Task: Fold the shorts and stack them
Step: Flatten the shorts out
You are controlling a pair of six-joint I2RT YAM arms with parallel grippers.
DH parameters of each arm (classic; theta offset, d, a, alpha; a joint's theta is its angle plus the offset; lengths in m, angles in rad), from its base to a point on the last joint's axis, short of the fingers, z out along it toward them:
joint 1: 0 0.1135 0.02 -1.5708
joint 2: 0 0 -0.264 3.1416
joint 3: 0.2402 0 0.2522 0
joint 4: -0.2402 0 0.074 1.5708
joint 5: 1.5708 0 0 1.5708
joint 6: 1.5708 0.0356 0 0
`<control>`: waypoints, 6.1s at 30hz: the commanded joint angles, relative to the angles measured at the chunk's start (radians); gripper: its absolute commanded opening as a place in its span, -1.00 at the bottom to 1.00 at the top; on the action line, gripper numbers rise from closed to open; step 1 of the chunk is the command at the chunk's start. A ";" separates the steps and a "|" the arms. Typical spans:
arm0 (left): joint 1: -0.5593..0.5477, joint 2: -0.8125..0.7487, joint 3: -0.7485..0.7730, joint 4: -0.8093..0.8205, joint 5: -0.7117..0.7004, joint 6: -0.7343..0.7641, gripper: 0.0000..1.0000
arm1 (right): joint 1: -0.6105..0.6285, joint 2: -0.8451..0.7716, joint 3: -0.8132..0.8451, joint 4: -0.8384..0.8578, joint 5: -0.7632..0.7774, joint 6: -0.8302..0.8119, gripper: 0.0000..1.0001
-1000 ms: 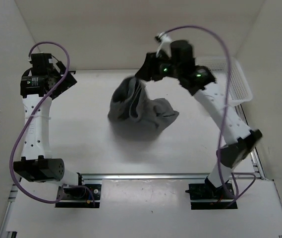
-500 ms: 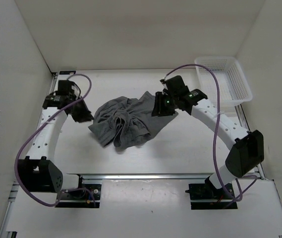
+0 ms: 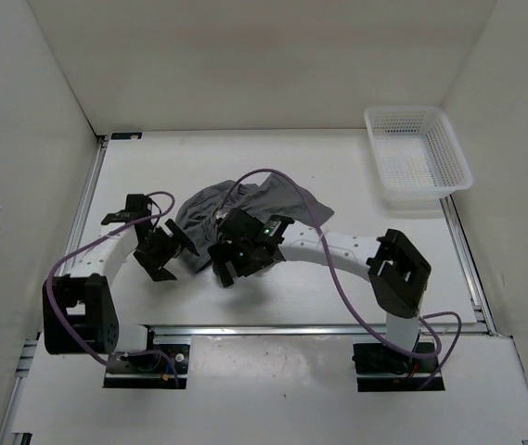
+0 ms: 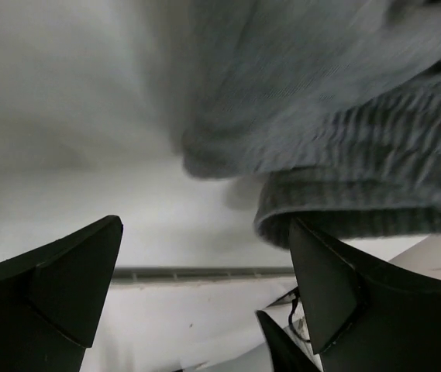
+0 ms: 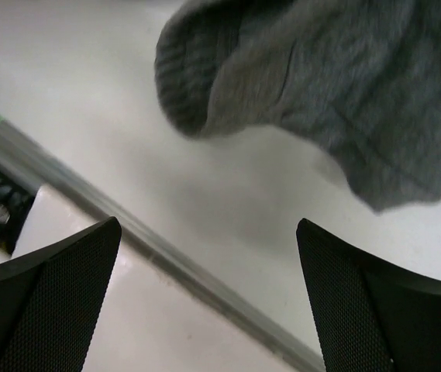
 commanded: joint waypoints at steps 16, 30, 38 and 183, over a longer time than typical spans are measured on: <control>0.014 0.301 0.292 0.083 -0.115 0.063 -0.78 | -0.025 0.248 0.213 0.051 0.159 -0.069 -0.99; 0.112 0.276 1.179 -0.256 0.006 0.147 -0.78 | -0.564 0.102 0.905 -0.128 0.056 -0.365 -0.99; -0.182 -0.050 0.661 -0.077 0.029 0.100 0.05 | -0.652 -0.247 0.338 0.097 0.208 -0.285 0.50; -0.020 0.673 1.015 -0.213 -0.118 0.250 -0.59 | -0.700 -0.079 0.091 -0.114 0.257 0.155 -0.94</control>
